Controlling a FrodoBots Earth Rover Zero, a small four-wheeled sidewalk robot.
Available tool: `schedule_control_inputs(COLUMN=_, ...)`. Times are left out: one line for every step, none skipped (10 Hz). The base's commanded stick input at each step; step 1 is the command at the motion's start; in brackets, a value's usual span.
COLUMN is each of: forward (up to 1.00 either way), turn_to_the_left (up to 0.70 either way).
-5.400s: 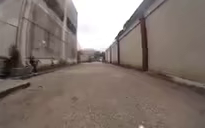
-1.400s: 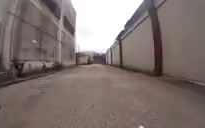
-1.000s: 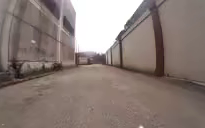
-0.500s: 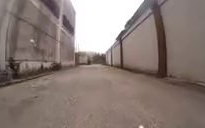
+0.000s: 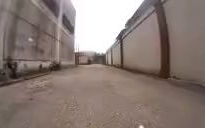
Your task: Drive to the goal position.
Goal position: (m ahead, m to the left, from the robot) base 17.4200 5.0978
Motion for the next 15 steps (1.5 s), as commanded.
schedule_control_inputs(forward=0.30, turn_to_the_left=0.00)
schedule_control_inputs(forward=0.30, turn_to_the_left=0.00)
schedule_control_inputs(forward=0.30, turn_to_the_left=0.00)
schedule_control_inputs(forward=0.30, turn_to_the_left=0.00)
schedule_control_inputs(forward=0.30, turn_to_the_left=0.00)
schedule_control_inputs(forward=0.30, turn_to_the_left=0.00)
schedule_control_inputs(forward=0.30, turn_to_the_left=0.00)
schedule_control_inputs(forward=0.30, turn_to_the_left=0.00)
schedule_control_inputs(forward=0.30, turn_to_the_left=0.00)
schedule_control_inputs(forward=0.30, turn_to_the_left=0.00)
schedule_control_inputs(forward=0.30, turn_to_the_left=0.00)
schedule_control_inputs(forward=0.30, turn_to_the_left=0.00)
schedule_control_inputs(forward=0.30, turn_to_the_left=0.00)
schedule_control_inputs(forward=0.30, turn_to_the_left=0.00)
schedule_control_inputs(forward=0.30, turn_to_the_left=0.00)
